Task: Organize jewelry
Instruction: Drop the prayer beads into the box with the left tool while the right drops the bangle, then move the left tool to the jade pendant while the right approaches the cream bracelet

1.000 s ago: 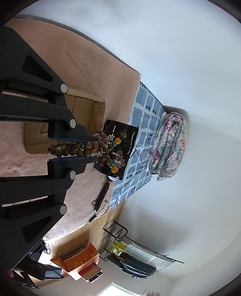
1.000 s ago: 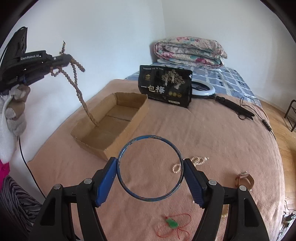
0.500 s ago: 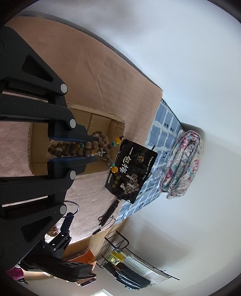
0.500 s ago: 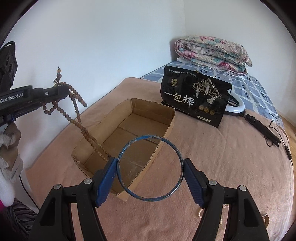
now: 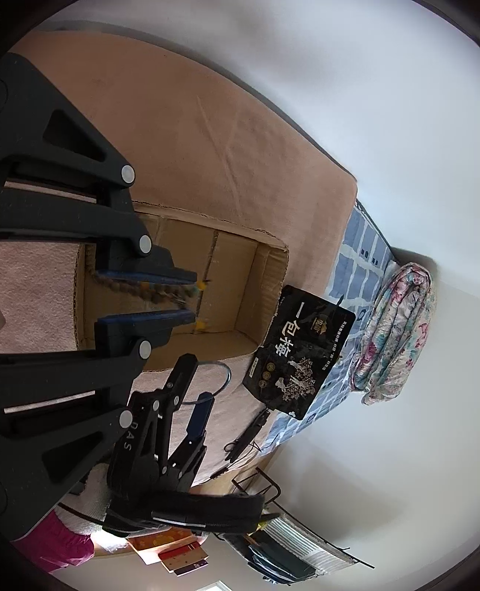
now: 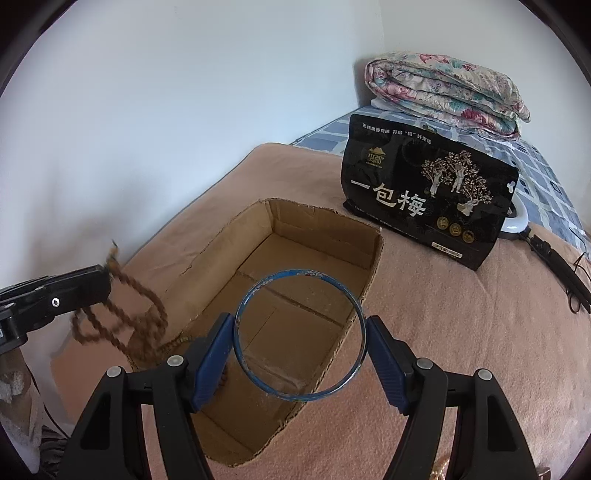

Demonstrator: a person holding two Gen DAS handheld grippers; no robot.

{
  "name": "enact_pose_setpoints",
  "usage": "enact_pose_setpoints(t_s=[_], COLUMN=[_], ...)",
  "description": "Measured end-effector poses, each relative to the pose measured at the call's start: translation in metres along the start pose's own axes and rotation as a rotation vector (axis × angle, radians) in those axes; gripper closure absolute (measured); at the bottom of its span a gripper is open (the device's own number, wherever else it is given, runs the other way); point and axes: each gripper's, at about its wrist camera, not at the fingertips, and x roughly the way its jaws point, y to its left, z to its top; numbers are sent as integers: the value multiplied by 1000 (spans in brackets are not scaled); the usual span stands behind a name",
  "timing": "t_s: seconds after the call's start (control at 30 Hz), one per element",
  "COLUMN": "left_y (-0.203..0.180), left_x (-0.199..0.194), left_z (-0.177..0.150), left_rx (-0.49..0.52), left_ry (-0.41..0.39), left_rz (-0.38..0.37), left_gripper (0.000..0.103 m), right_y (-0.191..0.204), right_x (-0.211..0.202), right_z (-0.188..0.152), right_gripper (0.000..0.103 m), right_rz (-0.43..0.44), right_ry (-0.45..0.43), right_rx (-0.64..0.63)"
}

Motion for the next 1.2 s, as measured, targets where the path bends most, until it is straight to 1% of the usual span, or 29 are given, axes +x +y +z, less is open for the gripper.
enact_pose_setpoints(t_s=[0.03, 0.07, 0.1, 0.17, 0.2, 0.37, 0.47, 0.67, 0.77, 1.0, 1.07, 1.13, 1.2], left_y=[0, 0, 0, 2, 3, 10, 10, 2, -7, -28, -33, -40, -49], left_x=[-1, -2, -4, -6, -7, -11, -13, -17, -19, -21, -19, -16, -14], left_z=[1, 3, 3, 5, 6, 9, 9, 6, 6, -1, -3, -6, -10], left_rx=[0, -2, -7, -16, -22, -50, -47, -33, -15, 26, 34, 43, 50], left_ry=[-5, -9, -19, -26, -30, -43, -44, -50, -53, -68, -70, -67, -58], left_rz=[3, 5, 8, 13, 14, 27, 28, 21, 15, 1, -3, -17, -52], left_gripper=[86, 72, 66, 66, 66, 66, 66, 66, 66, 66, 66, 66, 65], right_y=[-1, -2, -2, -3, -3, -8, -10, -19, -25, -44, -50, -59, -68], right_x=[4, 7, 9, 11, 10, 2, -9, -37, -54, -102, -115, -129, -142], right_z=[2, 4, 5, 7, 7, 6, 3, -10, -17, -35, -42, -50, -59], right_gripper=[29, 28, 28, 17, 16, 16, 16, 15, 10, 10, 10, 10, 10], right_rz=[4, 10, 18, 15, 13, 11, 5, -37, -77, -183, -201, -219, -236], right_ry=[4, 9, 10, 8, 1, -15, -23, -42, -56, -89, -100, -105, -110], right_rx=[4, 9, 13, 17, 17, 30, 35, 48, 60, 83, 94, 112, 133])
